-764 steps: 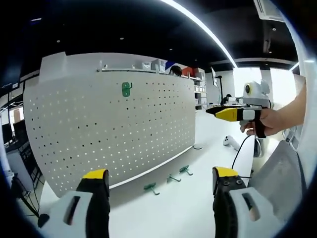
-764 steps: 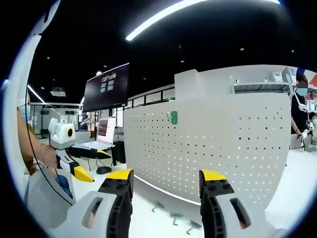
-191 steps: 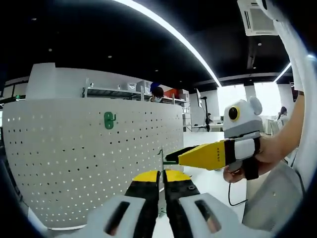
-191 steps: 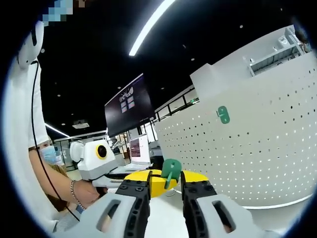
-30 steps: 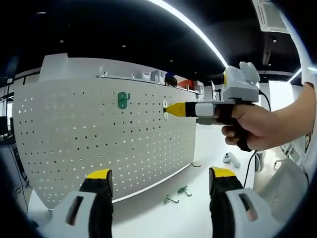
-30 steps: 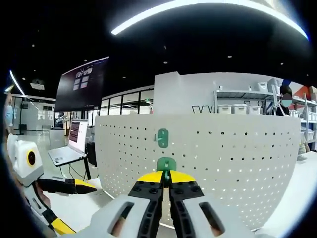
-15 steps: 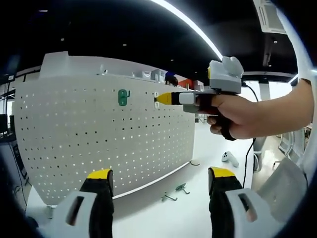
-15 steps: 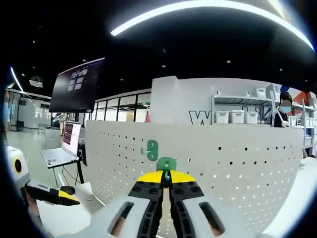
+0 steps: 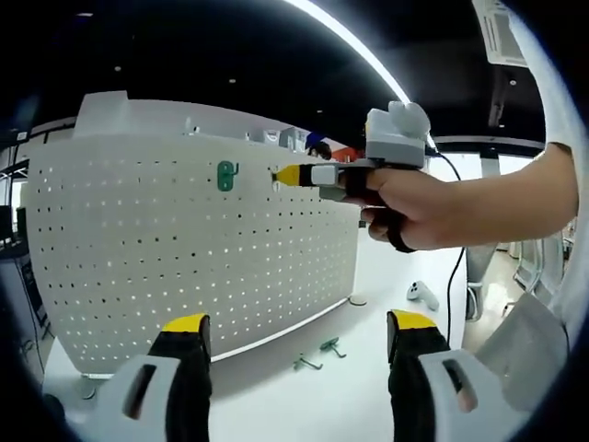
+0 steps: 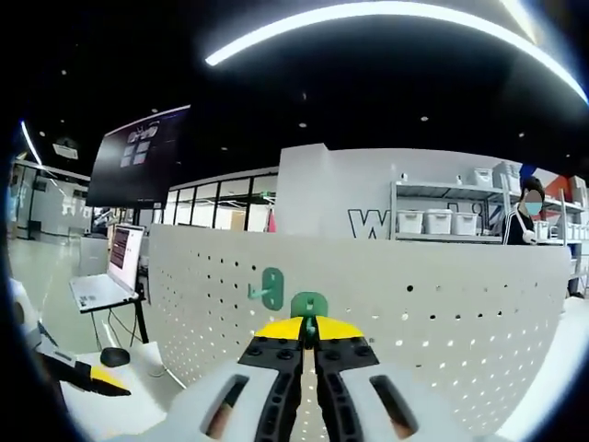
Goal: Insert the hook assembly into the mounting plate slot until the hook locks in place.
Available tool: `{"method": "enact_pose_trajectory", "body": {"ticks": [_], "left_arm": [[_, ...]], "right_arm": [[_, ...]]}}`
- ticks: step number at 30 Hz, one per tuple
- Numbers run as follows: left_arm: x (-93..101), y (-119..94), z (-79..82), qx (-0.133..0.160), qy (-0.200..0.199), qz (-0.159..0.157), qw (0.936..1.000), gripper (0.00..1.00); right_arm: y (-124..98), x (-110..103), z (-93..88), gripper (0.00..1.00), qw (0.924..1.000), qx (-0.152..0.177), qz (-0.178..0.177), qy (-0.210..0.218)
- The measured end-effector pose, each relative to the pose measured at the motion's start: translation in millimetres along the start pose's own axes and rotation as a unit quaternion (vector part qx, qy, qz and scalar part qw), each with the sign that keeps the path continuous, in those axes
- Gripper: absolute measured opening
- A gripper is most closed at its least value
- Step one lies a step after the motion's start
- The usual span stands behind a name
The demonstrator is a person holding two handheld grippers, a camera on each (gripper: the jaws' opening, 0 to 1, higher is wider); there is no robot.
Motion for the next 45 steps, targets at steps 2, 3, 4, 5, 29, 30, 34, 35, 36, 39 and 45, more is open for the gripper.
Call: {"method": "enact_pose_trajectory", "body": {"ticks": [2, 3, 4, 5, 29, 30, 34, 35, 36, 39, 45], "left_arm": [[-0.3, -2, -1.1, 0.0, -0.006, 0.003, 1.0, 0.8], [-0.5, -2, -1.4, 0.0, -0.008, 0.004, 1.0, 0.8], [-0.6, -3, -1.7, -0.001, -0.009, 0.005, 0.9999, 0.8], [-0.5, -3, -2.0, -0.001, -0.008, 0.006, 0.9999, 0.8], [-0.5, -11, -4.2, -0.009, -0.006, 0.012, 0.9999, 0.79], [-0.5, -12, -4.3, -0.01, -0.005, 0.012, 0.9999, 0.79], [-0.5, -12, -4.7, -0.011, -0.006, 0.014, 0.9998, 0.79], [-0.4, -13, -4.9, -0.012, -0.006, 0.014, 0.9998, 0.79], [-0.4, -13, -5.1, -0.012, -0.006, 0.015, 0.9998, 0.79], [0.2, -14, -5.8, -0.014, -0.006, 0.015, 0.9998, 0.79], [0.3, -14, -7.3, -0.015, -0.007, 0.013, 0.9998, 0.79]], "right_arm": [[3, 0, 0.8, 0.01, 1.0, 0.001, -0.001, -0.003], [4, 1, 1.1, 0.01, 1.0, 0.002, -0.001, -0.004], [5, 1, 1.7, 0.01, 1.0, 0.003, -0.002, -0.004], [6, 2, 2.1, 0.01, 1.0, 0.004, -0.003, -0.005], [36, 6, 9.4, 0.01, 1.0, 0.004, 0.002, -0.006], [37, 6, 9.6, 0.01, 0.9999, 0.003, 0.003, -0.009], [39, 5, 7.8, 0.01, 0.9999, -0.003, 0.005, -0.014], [39, 6, 7.5, 0.01, 0.9999, -0.005, 0.003, -0.016], [39, 6, 6.8, 0.01, 1.0, -0.004, 0.003, -0.008], [38, 7, 6.3, 0.01, 0.9999, -0.005, 0.0, -0.013], [39, 6, 5.5, 0.01, 0.9999, -0.004, -0.006, -0.012]]}}
Point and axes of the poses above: the point that each gripper's makers call its tool centre point, and the gripper's own axes: y roughly forward along the fingers, x roughly to its right, z roughly out of its top, the point moved 9 cm from there along -y, roughly backward along the fingers, and after that the axes turned 15 degrees about y, right-handed, at the moved point
